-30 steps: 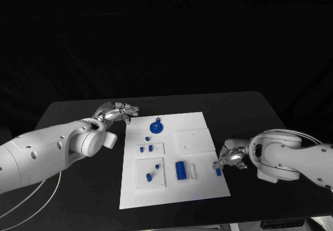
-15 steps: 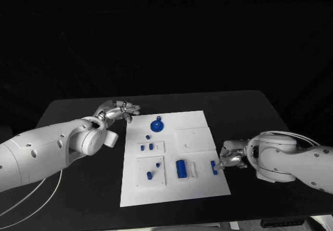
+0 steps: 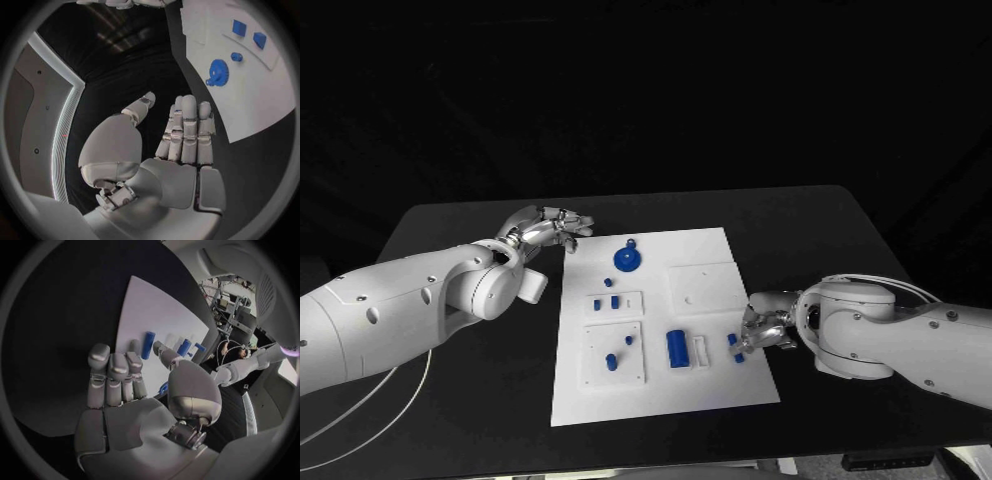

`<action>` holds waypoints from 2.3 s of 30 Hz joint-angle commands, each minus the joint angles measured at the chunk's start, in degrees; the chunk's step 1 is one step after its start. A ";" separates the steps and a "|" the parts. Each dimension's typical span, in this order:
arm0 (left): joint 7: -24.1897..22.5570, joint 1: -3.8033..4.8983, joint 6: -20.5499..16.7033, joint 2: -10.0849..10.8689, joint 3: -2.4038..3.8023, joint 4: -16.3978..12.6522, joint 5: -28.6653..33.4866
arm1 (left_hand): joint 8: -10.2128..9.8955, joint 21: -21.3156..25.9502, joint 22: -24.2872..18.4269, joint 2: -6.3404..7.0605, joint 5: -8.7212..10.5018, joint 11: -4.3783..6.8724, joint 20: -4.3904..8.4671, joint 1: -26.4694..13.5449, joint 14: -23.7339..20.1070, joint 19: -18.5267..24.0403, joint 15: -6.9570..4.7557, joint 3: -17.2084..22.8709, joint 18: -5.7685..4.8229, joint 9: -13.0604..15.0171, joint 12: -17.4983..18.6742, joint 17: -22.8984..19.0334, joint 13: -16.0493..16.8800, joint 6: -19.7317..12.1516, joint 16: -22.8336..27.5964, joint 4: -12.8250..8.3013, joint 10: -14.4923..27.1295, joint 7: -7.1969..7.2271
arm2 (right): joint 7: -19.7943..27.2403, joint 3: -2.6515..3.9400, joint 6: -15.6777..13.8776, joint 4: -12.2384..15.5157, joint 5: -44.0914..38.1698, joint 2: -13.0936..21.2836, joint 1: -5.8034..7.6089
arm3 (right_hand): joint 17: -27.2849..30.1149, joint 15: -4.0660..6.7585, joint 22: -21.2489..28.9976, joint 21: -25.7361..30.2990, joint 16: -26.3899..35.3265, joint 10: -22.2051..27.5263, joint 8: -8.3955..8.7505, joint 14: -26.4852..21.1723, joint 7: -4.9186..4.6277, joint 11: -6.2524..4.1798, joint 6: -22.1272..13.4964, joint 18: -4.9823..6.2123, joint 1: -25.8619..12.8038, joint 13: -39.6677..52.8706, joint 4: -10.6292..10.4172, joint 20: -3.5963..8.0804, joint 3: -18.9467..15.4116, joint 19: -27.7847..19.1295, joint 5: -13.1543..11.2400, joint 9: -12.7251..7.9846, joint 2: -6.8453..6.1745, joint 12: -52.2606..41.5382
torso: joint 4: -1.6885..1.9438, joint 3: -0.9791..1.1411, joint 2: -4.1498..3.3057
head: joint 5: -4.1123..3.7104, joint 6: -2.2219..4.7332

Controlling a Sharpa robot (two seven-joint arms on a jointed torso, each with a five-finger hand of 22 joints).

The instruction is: Assemble the parts on the task board

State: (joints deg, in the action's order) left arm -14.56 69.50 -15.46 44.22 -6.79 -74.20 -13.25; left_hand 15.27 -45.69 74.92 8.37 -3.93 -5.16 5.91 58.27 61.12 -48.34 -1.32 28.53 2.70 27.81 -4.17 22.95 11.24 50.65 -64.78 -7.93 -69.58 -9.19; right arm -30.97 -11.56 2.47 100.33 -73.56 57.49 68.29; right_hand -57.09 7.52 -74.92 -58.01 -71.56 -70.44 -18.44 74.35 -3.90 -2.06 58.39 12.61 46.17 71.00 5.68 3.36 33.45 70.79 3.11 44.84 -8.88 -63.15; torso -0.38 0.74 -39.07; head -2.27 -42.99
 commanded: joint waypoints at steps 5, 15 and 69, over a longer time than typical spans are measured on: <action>-0.61 0.02 0.88 0.08 0.03 -0.19 0.22 | 0.18 0.37 0.56 -0.10 0.25 -0.26 0.67 -0.38 -0.05 -0.32 0.37 0.13 1.25 -0.07 0.12 0.07 -0.09 -0.15 0.22 0.36 0.34 -0.09 | 0.37 -0.44 0.34 -0.38 -0.60 -1.56 -0.95 | -0.04 0.39 -0.61 -0.16 -0.10 0.40 0.53 0.16 -0.54 0.14 -0.06 2.39 0.20 -0.08 -0.29 0.27 0.38 0.03 -0.30 -5.68 -0.09 0.27 | 0.08 -0.04 -0.03 | 0.12 -0.18; -0.59 0.02 0.89 0.10 0.03 -0.19 0.21 | 0.18 0.39 0.58 -0.18 0.24 -0.26 0.67 -0.37 -0.06 -0.31 0.38 0.14 1.25 -0.09 0.12 0.08 -0.10 -0.17 0.22 0.39 0.36 -0.10 | -0.06 -0.44 0.09 -1.01 -17.26 -3.76 -2.72 | -0.02 0.39 -0.61 -0.16 -0.03 0.55 0.71 0.19 -0.55 0.14 -0.06 2.39 0.91 -0.27 -0.21 0.27 0.90 0.02 -0.30 -5.61 -0.34 0.55 | 0.03 -0.10 0.06 | 0.29 -0.27; 0.05 0.03 1.44 0.22 0.03 -0.54 -1.81 | 0.10 0.43 0.71 -0.51 0.16 -0.29 0.65 -0.08 -0.02 -0.32 0.40 0.11 1.29 -0.20 0.14 0.17 -0.12 -0.47 0.21 0.26 0.48 -0.20 | 1.09 0.16 -1.90 -2.33 -0.61 -3.30 -4.86 | 0.07 -0.38 -0.65 -0.27 0.96 1.57 4.26 0.83 -1.25 0.84 1.61 2.39 4.68 -1.89 4.80 -1.28 17.78 0.54 14.50 -9.07 2.08 2.30 | 0.02 -0.05 0.05 | 0.88 -0.46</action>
State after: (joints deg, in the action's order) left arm -14.24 69.50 -14.69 44.51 -6.79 -74.58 -14.89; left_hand 15.27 -45.47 74.94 8.37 -3.94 -5.20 6.02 58.27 61.11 -48.45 -1.32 28.69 2.70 27.71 -4.17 23.07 11.20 50.44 -64.78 -7.78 -69.40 -9.37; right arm -27.47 -10.05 -3.82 98.60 -77.96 54.07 64.89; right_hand -56.97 7.04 -74.94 -57.90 -70.72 -68.82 -17.38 74.95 -5.15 -1.42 59.46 12.90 49.57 69.19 9.11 2.09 48.41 71.05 17.47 55.19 -8.51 -60.95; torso -0.38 0.69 -39.03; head -1.40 -43.47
